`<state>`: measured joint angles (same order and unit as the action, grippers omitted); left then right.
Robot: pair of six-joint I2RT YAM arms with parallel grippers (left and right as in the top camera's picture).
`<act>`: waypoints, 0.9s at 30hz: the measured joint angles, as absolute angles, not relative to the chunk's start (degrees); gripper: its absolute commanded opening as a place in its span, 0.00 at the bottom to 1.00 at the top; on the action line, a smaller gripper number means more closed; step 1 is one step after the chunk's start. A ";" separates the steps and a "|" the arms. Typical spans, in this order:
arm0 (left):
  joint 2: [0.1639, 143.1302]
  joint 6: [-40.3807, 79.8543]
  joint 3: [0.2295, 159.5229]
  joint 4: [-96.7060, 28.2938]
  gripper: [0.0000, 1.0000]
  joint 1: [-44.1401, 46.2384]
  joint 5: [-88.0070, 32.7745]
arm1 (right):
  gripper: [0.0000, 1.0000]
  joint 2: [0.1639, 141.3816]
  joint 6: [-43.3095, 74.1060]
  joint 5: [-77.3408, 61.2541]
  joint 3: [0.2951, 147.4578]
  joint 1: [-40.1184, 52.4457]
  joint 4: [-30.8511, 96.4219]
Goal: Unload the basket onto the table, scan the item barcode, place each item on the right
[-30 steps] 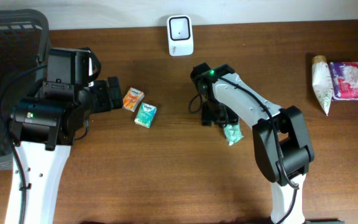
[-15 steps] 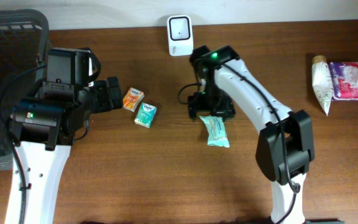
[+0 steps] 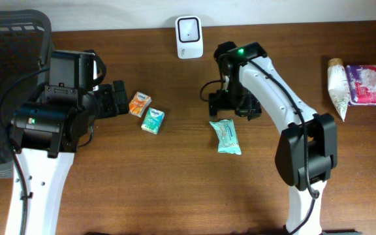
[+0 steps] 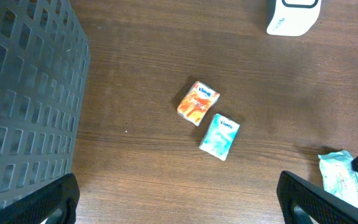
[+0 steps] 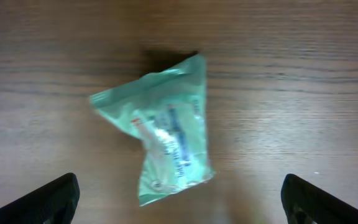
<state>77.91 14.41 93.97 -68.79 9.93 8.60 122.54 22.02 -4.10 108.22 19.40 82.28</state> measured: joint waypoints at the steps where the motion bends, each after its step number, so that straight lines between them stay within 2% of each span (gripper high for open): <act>1: 77.91 14.41 93.97 -68.79 0.99 9.93 8.60 | 0.99 122.54 21.89 -3.86 108.22 18.85 82.41; 8: 77.91 14.41 93.97 -68.79 0.99 9.93 8.60 | 1.00 122.54 17.08 -3.86 108.22 14.04 86.80; 10: 77.91 14.41 93.97 -68.79 0.99 9.93 8.60 | 0.91 122.54 14.92 -3.86 108.22 14.00 87.22; 14: 77.91 14.41 93.97 -68.79 0.99 9.93 8.60 | 0.88 122.54 13.15 -3.86 108.09 14.00 86.54; 15: 77.91 14.41 93.97 -68.82 0.99 9.93 8.60 | 0.81 122.54 13.06 -3.86 107.70 14.00 86.41; 17: 77.91 14.41 93.97 -68.79 0.99 9.93 8.60 | 0.80 122.54 12.95 -4.29 106.28 14.00 86.04; 24: 77.91 14.41 93.97 -68.88 0.99 9.93 8.60 | 0.80 122.54 12.86 -9.65 96.14 16.64 75.29; 25: 77.91 14.41 93.97 -68.82 0.99 9.93 8.60 | 0.77 122.54 12.86 -10.04 94.89 17.54 73.56; 26: 77.91 14.41 93.97 -68.84 0.99 9.93 8.60 | 0.68 122.54 12.80 -10.37 93.19 18.72 72.14; 27: 77.91 14.41 93.97 -68.79 0.99 9.93 8.60 | 0.50 122.54 12.58 -10.68 91.48 19.75 70.00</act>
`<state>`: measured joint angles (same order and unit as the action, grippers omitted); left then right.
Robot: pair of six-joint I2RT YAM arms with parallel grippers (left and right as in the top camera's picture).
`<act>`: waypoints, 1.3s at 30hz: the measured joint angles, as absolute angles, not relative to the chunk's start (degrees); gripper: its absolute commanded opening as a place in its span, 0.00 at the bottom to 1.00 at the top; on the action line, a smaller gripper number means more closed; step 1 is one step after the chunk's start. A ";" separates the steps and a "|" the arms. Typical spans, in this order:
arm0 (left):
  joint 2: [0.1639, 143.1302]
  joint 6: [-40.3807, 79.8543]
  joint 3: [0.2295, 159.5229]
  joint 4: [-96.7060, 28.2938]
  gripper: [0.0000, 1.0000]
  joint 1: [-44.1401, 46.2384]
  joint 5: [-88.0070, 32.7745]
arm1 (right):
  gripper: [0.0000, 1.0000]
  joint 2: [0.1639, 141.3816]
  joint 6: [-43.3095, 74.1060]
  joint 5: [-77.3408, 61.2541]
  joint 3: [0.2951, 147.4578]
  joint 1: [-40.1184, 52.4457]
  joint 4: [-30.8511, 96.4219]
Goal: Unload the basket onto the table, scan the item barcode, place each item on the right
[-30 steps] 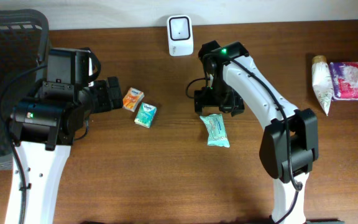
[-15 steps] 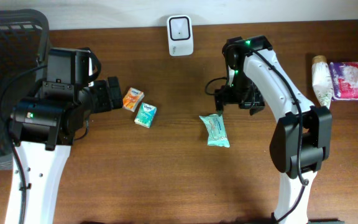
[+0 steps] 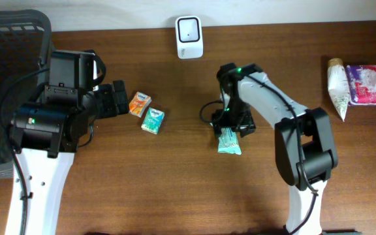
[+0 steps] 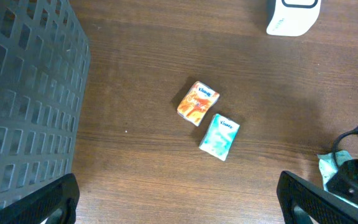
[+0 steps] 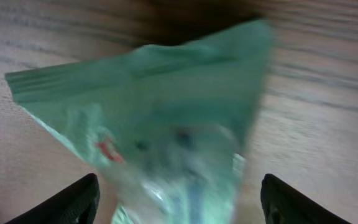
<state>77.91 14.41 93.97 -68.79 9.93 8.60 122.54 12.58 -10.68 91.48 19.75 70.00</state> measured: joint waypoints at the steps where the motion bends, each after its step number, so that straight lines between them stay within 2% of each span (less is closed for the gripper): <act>1: 77.91 14.41 93.97 -68.79 0.99 9.93 8.60 | 0.34 122.54 12.82 -10.79 90.65 20.18 69.47; 3: 77.91 14.41 93.97 -68.82 0.99 9.93 8.58 | 0.19 122.54 12.43 -10.90 89.12 20.29 68.62; 5: 77.91 14.41 93.97 -68.79 0.99 9.93 8.60 | 0.07 122.54 12.47 -11.46 89.06 20.29 68.64; 6: 77.91 14.41 93.97 -68.82 0.99 9.93 8.60 | 0.04 122.54 12.47 -12.05 89.06 20.29 68.66; 11: 77.91 14.41 93.97 -68.79 0.99 9.93 8.60 | 0.04 122.56 12.45 -13.69 94.11 20.29 68.97; 15: 77.91 14.41 93.97 -68.75 0.99 9.93 8.60 | 0.04 122.58 12.45 -13.67 104.16 20.29 59.81; 19: 77.91 14.41 93.97 -68.75 0.99 9.93 8.60 | 0.04 122.63 12.64 -12.75 106.34 20.29 36.95; 25: 77.91 14.41 93.97 -68.75 0.99 9.93 8.60 | 0.04 123.90 19.57 -5.50 106.72 20.25 6.24; 28: 77.91 14.41 93.97 -68.93 0.99 9.93 8.58 | 0.04 126.89 20.78 -5.10 106.94 20.25 -3.05; 33: 77.91 14.41 93.97 -68.79 0.99 9.93 8.60 | 0.04 134.78 21.26 -3.18 107.90 20.25 -7.88; 39: 77.91 14.41 93.97 -68.79 0.99 9.93 8.60 | 0.04 137.12 19.62 0.93 107.96 20.25 -8.36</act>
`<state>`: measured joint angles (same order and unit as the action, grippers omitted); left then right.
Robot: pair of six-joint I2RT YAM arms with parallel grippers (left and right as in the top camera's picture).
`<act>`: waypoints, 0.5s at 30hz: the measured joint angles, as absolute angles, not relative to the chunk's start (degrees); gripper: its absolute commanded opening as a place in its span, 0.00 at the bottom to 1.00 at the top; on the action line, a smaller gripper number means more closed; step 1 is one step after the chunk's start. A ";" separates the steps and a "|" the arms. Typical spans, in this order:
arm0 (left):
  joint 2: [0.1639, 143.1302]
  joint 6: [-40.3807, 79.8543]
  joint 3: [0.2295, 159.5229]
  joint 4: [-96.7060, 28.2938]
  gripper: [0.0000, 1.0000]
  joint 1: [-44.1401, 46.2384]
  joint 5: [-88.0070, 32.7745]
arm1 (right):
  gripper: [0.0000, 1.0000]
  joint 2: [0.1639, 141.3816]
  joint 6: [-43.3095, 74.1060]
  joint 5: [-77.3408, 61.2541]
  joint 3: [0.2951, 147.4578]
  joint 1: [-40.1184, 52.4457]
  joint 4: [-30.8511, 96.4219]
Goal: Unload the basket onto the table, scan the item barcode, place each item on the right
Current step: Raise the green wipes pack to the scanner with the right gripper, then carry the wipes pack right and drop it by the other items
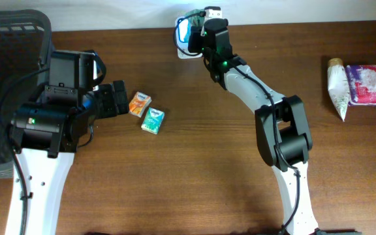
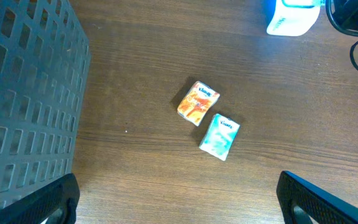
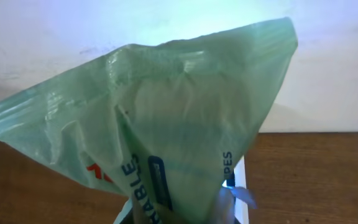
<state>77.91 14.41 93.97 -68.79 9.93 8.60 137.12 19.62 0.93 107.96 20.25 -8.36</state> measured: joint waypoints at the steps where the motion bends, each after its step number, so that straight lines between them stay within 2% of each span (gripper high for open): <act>1: 77.91 14.41 93.97 -68.79 0.99 9.93 8.60 | 0.04 137.12 19.42 1.08 108.03 20.25 -8.45; 9: 77.91 14.41 93.97 -68.79 0.99 9.93 8.60 | 0.04 136.92 18.81 1.10 108.31 19.55 -5.15; 12: 77.91 14.41 93.97 -68.84 0.99 9.93 8.60 | 0.04 133.69 18.81 0.99 108.53 15.40 6.70; 15: 77.91 14.41 93.97 -68.79 0.99 9.93 8.60 | 0.04 126.61 15.75 1.13 108.81 6.42 22.11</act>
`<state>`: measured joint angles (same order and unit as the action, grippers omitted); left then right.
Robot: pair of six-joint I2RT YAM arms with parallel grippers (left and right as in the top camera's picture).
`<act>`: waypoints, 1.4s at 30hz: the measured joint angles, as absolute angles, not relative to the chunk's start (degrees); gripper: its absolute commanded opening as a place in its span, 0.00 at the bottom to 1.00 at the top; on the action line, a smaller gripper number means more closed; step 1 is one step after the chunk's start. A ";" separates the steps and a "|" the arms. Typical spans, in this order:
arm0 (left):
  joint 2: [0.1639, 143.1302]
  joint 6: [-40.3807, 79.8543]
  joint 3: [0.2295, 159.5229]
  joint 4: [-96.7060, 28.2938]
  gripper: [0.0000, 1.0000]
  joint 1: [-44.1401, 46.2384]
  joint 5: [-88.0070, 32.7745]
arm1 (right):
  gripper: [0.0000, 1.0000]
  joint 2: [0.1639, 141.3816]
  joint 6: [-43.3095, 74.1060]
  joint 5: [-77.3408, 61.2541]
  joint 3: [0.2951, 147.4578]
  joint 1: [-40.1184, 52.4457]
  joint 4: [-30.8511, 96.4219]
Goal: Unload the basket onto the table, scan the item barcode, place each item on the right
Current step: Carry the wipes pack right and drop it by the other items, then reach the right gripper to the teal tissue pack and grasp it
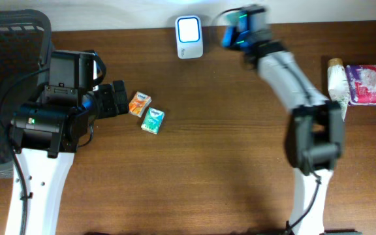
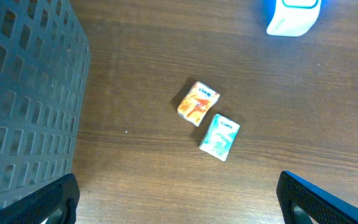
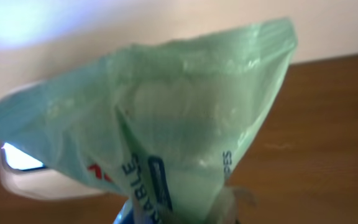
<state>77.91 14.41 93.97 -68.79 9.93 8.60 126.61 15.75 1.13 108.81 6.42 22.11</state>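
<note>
A pale green wipes packet [image 3: 185, 118] fills the right wrist view, with my right gripper shut on its lower end and the fingers hidden behind it. In the overhead view my right gripper [image 1: 237, 29] is motion-blurred, just right of the white scanner [image 1: 189, 29], whose face glows. The scanner [image 3: 20, 162] shows behind the packet's left edge. My left gripper [image 1: 114, 98] stands open with nothing in it, beside two small tissue packs.
An orange tissue pack [image 2: 198, 102] and a teal one [image 2: 220, 136] lie left of centre. A dark mesh basket [image 1: 5, 59] stands at the far left. A cone-shaped white pouch [image 1: 336, 88] and a purple packet [image 1: 368, 83] lie at the far right.
My right gripper, still holding the green packet, has moved from in front of the scanner to its right. The left arm has not moved.
My right gripper first hung open above the green packet lying on the table at centre. Then it was down on the packet. Later it held the packet up against the scanner at the back edge, and now holds it right of the scanner.
</note>
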 measured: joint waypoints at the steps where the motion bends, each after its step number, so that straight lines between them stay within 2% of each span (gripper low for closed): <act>1: 77.91 14.41 93.97 -68.82 0.99 9.93 8.62 | 0.04 124.68 12.58 1.39 109.40 3.16 28.03; 5: 77.91 14.41 93.97 -68.82 0.99 9.93 8.60 | 0.04 123.17 -0.84 2.11 110.06 -7.64 49.45; 6: 77.91 14.41 93.97 -68.77 0.99 9.93 8.60 | 0.08 123.68 -2.52 2.09 109.97 -9.17 51.22; 7: 77.91 14.41 93.97 -68.82 0.99 9.93 8.62 | 0.18 124.40 -4.21 2.11 109.84 -11.68 52.77; 8: 77.91 14.41 93.97 -68.79 0.99 9.93 8.60 | 0.33 124.84 -5.21 2.13 109.80 -13.28 53.58; 10: 77.91 14.41 93.97 -68.79 0.99 9.93 8.60 | 0.46 125.05 -6.26 2.15 109.80 -16.27 54.30; 11: 77.91 14.41 93.97 -68.79 0.99 9.93 8.60 | 0.68 125.05 -6.44 2.13 109.80 -17.30 54.30; 12: 77.91 14.41 93.97 -68.79 0.99 9.93 8.60 | 0.87 125.12 -6.76 2.17 109.80 -18.46 54.50; 13: 77.91 14.41 93.97 -68.79 0.99 9.93 8.60 | 0.91 125.21 -6.63 2.13 109.80 -19.05 54.52; 19: 77.91 14.41 93.97 -68.79 0.99 9.93 8.60 | 0.91 125.89 -6.92 -5.98 109.80 -17.65 54.26; 23: 77.91 14.41 93.97 -68.79 0.99 9.93 8.60 | 0.91 125.86 -4.16 -12.16 112.46 -12.51 56.99; 28: 77.91 14.41 93.97 -68.79 0.99 9.93 8.60 | 0.91 125.34 2.59 -35.48 116.14 -3.53 60.18; 29: 77.91 14.41 93.97 -68.79 0.99 9.93 8.60 | 0.94 125.32 3.03 -37.65 115.92 -0.27 60.23; 30: 77.91 14.41 93.97 -68.79 0.99 9.93 8.60 | 0.99 125.32 3.20 -38.17 115.61 2.07 60.18; 34: 77.91 14.41 93.97 -68.79 0.99 9.93 8.60 | 0.99 125.38 4.27 -36.93 114.74 18.65 57.74; 40: 77.91 14.41 93.97 -68.79 0.99 9.93 8.60 | 0.98 129.03 14.44 -29.36 114.72 29.17 50.87; 42: 77.89 14.41 93.97 -68.79 0.99 9.93 8.60 | 0.80 130.69 16.95 -28.49 114.67 30.89 49.69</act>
<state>77.89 14.41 93.97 -68.79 9.93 8.60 130.69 16.95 -28.49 114.67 30.89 49.69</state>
